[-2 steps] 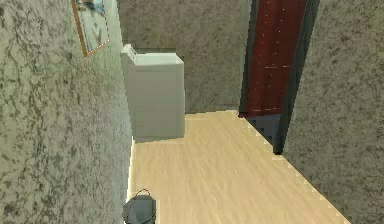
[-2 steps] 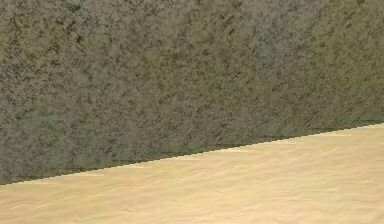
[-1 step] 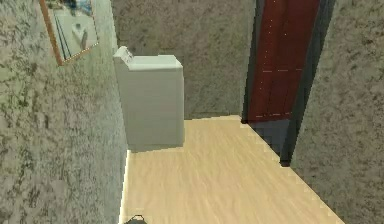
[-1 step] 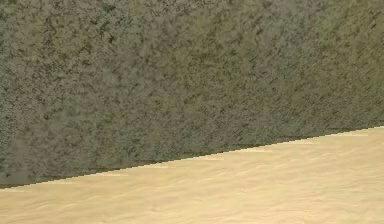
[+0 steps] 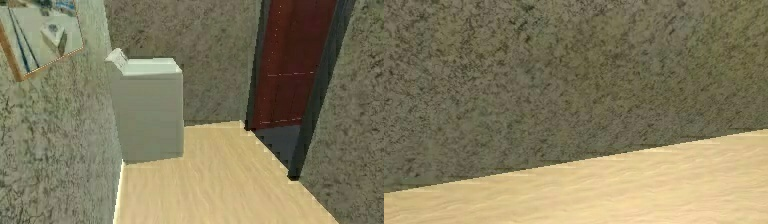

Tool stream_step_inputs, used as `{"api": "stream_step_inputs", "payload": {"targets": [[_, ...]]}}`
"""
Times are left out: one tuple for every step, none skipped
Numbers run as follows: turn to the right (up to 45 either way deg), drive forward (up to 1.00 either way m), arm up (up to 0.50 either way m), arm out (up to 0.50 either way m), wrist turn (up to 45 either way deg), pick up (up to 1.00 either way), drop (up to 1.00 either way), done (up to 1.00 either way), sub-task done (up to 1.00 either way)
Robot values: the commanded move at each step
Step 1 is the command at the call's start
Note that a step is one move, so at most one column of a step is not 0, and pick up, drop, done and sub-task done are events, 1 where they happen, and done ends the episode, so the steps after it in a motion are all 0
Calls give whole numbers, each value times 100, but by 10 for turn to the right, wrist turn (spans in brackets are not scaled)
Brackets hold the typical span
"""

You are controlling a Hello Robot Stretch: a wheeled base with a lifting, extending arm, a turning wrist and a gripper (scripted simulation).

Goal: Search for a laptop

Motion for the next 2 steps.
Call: {"api": "stream_step_inputs", "payload": {"targets": [[450,0,0,0,0,0,0,0,0],[300,0,0,0,0,0,0,0,0]]}}
